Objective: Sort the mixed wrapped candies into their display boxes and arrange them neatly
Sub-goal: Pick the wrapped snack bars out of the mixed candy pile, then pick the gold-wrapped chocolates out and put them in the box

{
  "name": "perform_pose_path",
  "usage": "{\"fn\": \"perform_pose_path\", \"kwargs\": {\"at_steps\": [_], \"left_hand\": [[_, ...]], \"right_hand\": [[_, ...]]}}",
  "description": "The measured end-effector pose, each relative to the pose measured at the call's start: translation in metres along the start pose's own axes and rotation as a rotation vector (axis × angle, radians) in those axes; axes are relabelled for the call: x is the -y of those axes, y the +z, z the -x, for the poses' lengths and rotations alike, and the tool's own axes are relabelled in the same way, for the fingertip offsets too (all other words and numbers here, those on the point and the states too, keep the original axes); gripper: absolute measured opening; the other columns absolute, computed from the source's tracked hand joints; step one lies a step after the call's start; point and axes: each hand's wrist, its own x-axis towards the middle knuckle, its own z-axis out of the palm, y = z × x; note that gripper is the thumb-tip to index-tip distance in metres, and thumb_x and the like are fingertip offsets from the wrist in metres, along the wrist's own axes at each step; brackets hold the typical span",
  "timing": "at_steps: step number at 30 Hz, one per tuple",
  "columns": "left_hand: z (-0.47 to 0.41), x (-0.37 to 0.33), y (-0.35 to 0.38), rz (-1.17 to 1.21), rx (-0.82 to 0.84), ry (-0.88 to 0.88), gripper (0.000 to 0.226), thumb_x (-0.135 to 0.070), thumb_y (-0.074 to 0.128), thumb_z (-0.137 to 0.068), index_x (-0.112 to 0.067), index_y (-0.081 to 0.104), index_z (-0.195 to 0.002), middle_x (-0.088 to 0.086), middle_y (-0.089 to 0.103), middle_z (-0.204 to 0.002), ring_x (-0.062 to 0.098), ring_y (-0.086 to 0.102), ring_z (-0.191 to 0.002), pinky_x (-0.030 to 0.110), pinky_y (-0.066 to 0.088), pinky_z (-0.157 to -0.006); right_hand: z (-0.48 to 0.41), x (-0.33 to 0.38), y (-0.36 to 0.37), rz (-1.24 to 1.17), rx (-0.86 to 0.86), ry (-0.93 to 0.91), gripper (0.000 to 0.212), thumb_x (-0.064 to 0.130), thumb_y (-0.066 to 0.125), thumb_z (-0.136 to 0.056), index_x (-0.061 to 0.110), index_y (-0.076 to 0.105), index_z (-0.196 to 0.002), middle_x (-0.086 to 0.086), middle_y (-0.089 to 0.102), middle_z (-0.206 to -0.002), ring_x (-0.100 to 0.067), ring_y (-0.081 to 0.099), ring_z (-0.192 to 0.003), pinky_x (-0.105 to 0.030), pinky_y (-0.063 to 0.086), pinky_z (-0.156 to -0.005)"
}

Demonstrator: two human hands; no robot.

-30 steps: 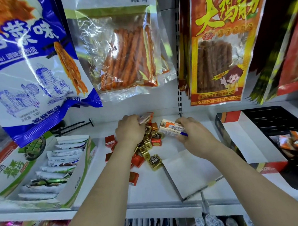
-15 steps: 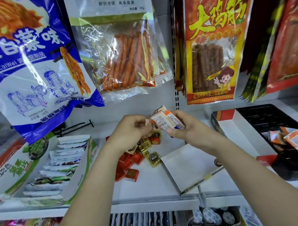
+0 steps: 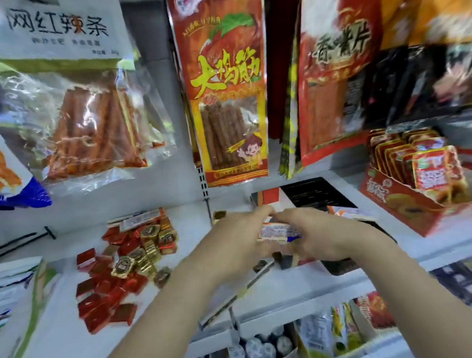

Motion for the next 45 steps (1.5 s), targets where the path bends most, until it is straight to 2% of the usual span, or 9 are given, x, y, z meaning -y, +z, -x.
{"fn": "perform_pose_path", "kwargs": {"at_steps": [4, 13, 18, 24, 30, 33, 37, 41, 45], "left_hand": [[-0.030, -0.031, 0.012, -0.185, 0.029, 0.084, 0.051, -0.053, 0.058, -0.087, -0.029, 0.044, -0.129, 0.000, 0.064, -0.112, 0.022, 0.059, -0.096, 0.039, 0.050, -0.077], [-0.114, -0.058, 0.037, -0.234, -0.073, 0.166, 0.032, -0.031, 0.056, -0.094, -0.017, 0.051, -0.122, 0.009, 0.058, -0.109, 0.029, 0.057, -0.099, 0.041, 0.048, -0.078], [-0.151, -0.042, 0.068, -0.227, -0.030, 0.058, 0.027, -0.029, 0.055, -0.096, -0.014, 0.051, -0.118, 0.011, 0.054, -0.112, 0.033, 0.058, -0.098, 0.045, 0.051, -0.079], [-0.162, -0.039, 0.083, -0.034, -0.035, -0.015, 0.042, -0.021, 0.050, -0.097, -0.018, 0.044, -0.138, 0.012, 0.044, -0.125, 0.032, 0.049, -0.113, 0.037, 0.041, -0.093], [-0.156, -0.041, 0.065, 0.127, 0.194, -0.057, 0.057, -0.022, 0.052, -0.092, -0.024, 0.037, -0.146, -0.001, 0.026, -0.155, 0.019, 0.025, -0.142, 0.033, 0.025, -0.114], [-0.148, -0.042, 0.058, 0.244, 0.133, -0.078, 0.053, -0.022, 0.054, -0.092, -0.023, 0.042, -0.144, -0.005, 0.034, -0.152, 0.016, 0.039, -0.133, 0.025, 0.034, -0.105], [-0.123, -0.039, 0.049, 0.150, -0.026, -0.044, 0.045, -0.016, 0.052, -0.093, -0.020, 0.050, -0.138, -0.005, 0.048, -0.142, 0.016, 0.050, -0.122, 0.023, 0.039, -0.093], [-0.073, -0.017, 0.025, 0.085, -0.138, -0.137, 0.039, -0.013, 0.053, -0.089, -0.028, 0.061, -0.124, -0.009, 0.058, -0.130, 0.014, 0.053, -0.119, 0.032, 0.045, -0.098], [-0.015, 0.009, 0.006, -0.053, -0.060, -0.290, 0.033, -0.023, 0.057, -0.089, -0.036, 0.060, -0.119, -0.007, 0.058, -0.131, 0.016, 0.052, -0.119, 0.030, 0.044, -0.094]], "right_hand": [[0.014, -0.037, -0.007, -0.052, -0.149, 0.041, 0.037, 0.026, 0.075, -0.080, 0.028, 0.059, -0.113, 0.011, 0.062, -0.103, -0.010, 0.059, -0.092, -0.020, 0.045, -0.074], [0.015, -0.104, -0.010, -0.239, -0.544, 0.182, 0.061, 0.011, 0.074, -0.078, 0.019, 0.050, -0.134, -0.006, 0.051, -0.121, -0.026, 0.053, -0.112, -0.028, 0.042, -0.092], [0.019, -0.132, 0.002, -0.332, -0.475, 0.400, 0.073, 0.048, 0.064, -0.083, 0.032, 0.026, -0.143, -0.006, 0.046, -0.139, -0.027, 0.048, -0.124, -0.049, 0.041, -0.101], [0.010, -0.132, 0.006, -0.347, -0.490, 0.376, 0.051, 0.045, 0.062, -0.085, 0.028, 0.044, -0.130, -0.008, 0.061, -0.109, -0.025, 0.058, -0.100, -0.034, 0.047, -0.083], [0.009, -0.130, 0.003, -0.398, -0.516, 0.364, 0.079, 0.045, 0.059, -0.089, 0.017, 0.019, -0.152, -0.008, 0.031, -0.151, -0.022, 0.032, -0.138, -0.027, 0.030, -0.104], [0.006, -0.127, 0.005, -0.402, -0.513, 0.335, 0.072, 0.048, 0.054, -0.091, 0.021, 0.024, -0.151, -0.005, 0.034, -0.151, -0.021, 0.034, -0.137, -0.031, 0.030, -0.107], [0.003, -0.118, 0.003, -0.226, -0.558, 0.318, 0.076, 0.070, 0.037, -0.078, 0.030, 0.035, -0.143, 0.001, 0.043, -0.144, -0.024, 0.040, -0.132, -0.054, 0.038, -0.103], [-0.002, -0.079, 0.002, -0.090, -0.600, 0.157, 0.052, 0.049, 0.053, -0.089, 0.028, 0.047, -0.136, 0.005, 0.050, -0.137, -0.020, 0.044, -0.126, -0.049, 0.038, -0.102], [-0.004, -0.028, 0.022, 0.029, -0.318, -0.044, 0.058, 0.056, 0.054, -0.087, 0.034, 0.042, -0.140, 0.009, 0.040, -0.146, -0.015, 0.033, -0.135, -0.047, 0.030, -0.109]]}}
